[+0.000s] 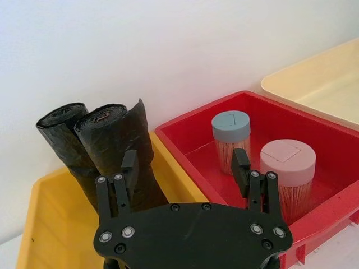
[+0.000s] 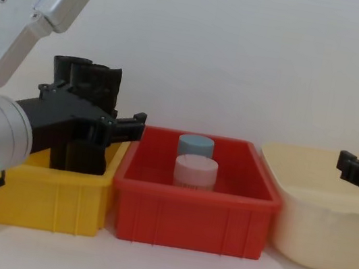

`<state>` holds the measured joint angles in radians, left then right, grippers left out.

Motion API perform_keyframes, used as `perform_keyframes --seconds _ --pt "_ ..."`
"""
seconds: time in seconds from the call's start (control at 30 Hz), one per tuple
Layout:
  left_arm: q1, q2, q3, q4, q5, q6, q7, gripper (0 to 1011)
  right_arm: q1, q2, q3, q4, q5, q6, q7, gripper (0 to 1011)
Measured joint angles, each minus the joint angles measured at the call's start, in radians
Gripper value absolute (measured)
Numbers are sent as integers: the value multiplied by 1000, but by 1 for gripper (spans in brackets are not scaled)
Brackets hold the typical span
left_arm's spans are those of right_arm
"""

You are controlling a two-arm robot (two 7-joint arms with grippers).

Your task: Pick up the garbage bag with the one hand and transfer it to the other hand.

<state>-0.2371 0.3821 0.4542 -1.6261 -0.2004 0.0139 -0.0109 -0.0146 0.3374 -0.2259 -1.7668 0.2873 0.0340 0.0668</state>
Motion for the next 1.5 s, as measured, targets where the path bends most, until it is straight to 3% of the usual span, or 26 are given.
perform_keyframes --seconds 1.17,1.5 --pt "0 0 0 0 0 0 0 1000 -1 0 1 0 0 0 2 1000" --pt "0 0 0 0 0 0 0 1000 -5 26 11 -24 25 5 61 1000"
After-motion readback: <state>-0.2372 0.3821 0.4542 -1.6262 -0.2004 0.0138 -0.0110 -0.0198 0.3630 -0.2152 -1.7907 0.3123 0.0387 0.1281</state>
